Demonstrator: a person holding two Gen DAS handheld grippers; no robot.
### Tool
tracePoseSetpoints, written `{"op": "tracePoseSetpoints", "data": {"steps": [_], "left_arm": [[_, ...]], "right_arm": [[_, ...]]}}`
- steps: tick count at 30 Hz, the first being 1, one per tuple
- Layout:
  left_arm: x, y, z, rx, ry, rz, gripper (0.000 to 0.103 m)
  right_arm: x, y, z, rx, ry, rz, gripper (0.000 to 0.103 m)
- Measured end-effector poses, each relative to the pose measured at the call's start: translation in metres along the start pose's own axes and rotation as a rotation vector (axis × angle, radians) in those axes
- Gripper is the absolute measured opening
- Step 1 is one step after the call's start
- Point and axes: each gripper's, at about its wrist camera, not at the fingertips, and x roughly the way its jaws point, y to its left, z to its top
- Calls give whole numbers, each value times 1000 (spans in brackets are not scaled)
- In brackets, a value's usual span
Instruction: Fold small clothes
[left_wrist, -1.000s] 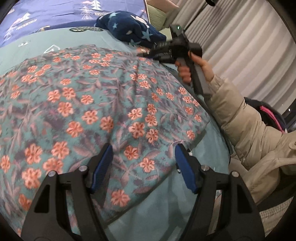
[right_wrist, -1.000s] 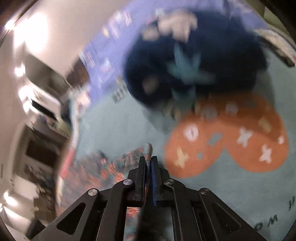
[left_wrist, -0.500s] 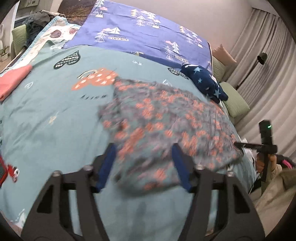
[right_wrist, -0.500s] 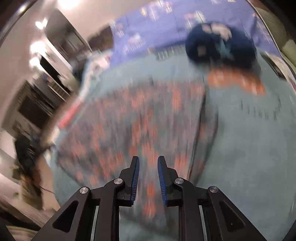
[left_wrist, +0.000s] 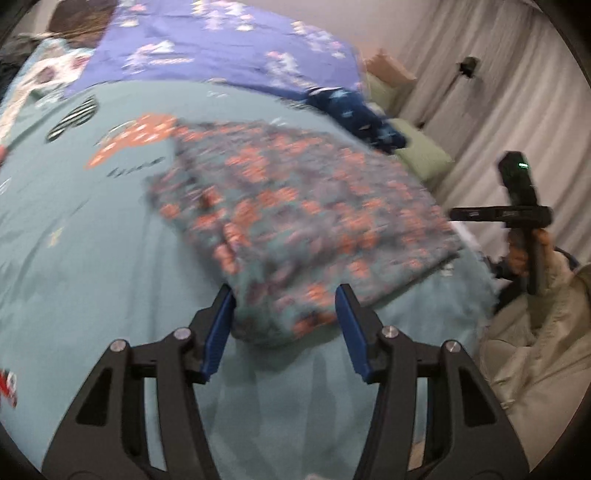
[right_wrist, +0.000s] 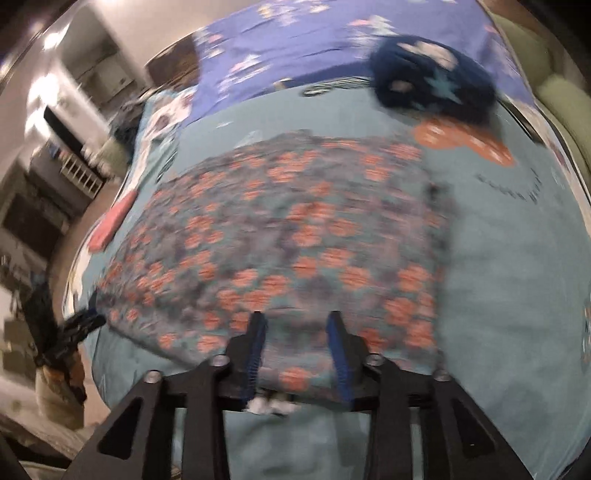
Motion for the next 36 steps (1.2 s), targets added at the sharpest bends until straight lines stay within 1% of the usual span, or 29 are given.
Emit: {"op": "tracePoseSetpoints", "data": {"steps": [1, 2, 4, 5, 7, 8, 9, 10, 11, 12, 13, 14, 17, 20, 21, 23, 24, 25, 26, 27, 28, 29, 30, 32, 34, 36], "left_arm": [[-2, -4, 3, 13, -14, -25, 56], [-5, -7, 6, 29, -24, -45, 56], [-7, -8, 8, 39, -33, -58, 56], [-8, -7, 8, 40, -33, -64, 56], [-8, -3, 7, 37, -26, -60, 56], [-4, 2, 5, 23, -11, -40, 56], [2, 8, 3, 3, 14, -12, 53], [6, 13, 1, -8, 33, 9, 24], [11, 23, -3, -34, 64, 54, 12], [10, 32, -7, -81, 63, 34, 12], [6, 39, -10, -129, 50, -2, 11], [1, 44, -14, -166, 39, -18, 11], [-11, 41, -24, -160, 34, -19, 9], [-22, 46, -30, -200, 28, -28, 9], [-27, 48, -29, -208, 18, -21, 9], [-38, 56, -22, -218, -18, 25, 11], [-41, 61, -19, -227, -30, 42, 20], [-45, 66, -16, -246, -44, 64, 25], [-49, 73, -11, -270, -59, 84, 36], [-51, 76, -8, -284, -71, 97, 42], [-53, 80, -6, -294, -86, 112, 43], [-55, 83, -2, -297, -100, 129, 47], [-56, 84, 0, -298, -106, 142, 53], [-59, 88, 2, -314, -131, 171, 58], [-60, 92, 1, -340, -158, 172, 61], [-60, 96, -1, -366, -175, 166, 63]], "right_arm": [[4, 16, 2, -46, 2, 1, 48], [0, 18, 1, -75, 7, 5, 49], [10, 41, 3, -135, 26, 16, 50], [12, 46, 1, -149, 32, 21, 50], [22, 66, 4, -200, 56, 40, 51], [26, 72, 4, -216, 63, 43, 51], [30, 79, 5, -233, 71, 45, 51], [35, 86, 5, -245, 79, 50, 52], [39, 89, 6, -248, 84, 56, 52], [43, 93, 6, -250, 92, 63, 52], [47, 96, 6, -251, 100, 68, 52], [50, 98, 7, -252, 108, 70, 52], [56, 103, 5, -256, 129, 68, 52], [58, 105, 2, -256, 136, 65, 53], [59, 110, 1, -277, 129, 47, 53], [60, 123, -3, -339, 111, 13, 53], [60, 139, -9, -412, 93, -17, 53], [61, 149, -13, -459, 83, -37, 53], [63, 167, -20, -537, 63, -69, 55], [65, 183, -27, -605, 42, -91, 57], [68, 201, -35, -676, 13, -106, 60], [69, 212, -41, -720, -8, -112, 62], [72, 225, -47, -761, -29, -120, 62], [81, 252, -63, -844, -77, -149, 62], [87, 269, -74, -899, -105, -161, 63], [99, 284, -86, -960, -136, -212, 63]]}}
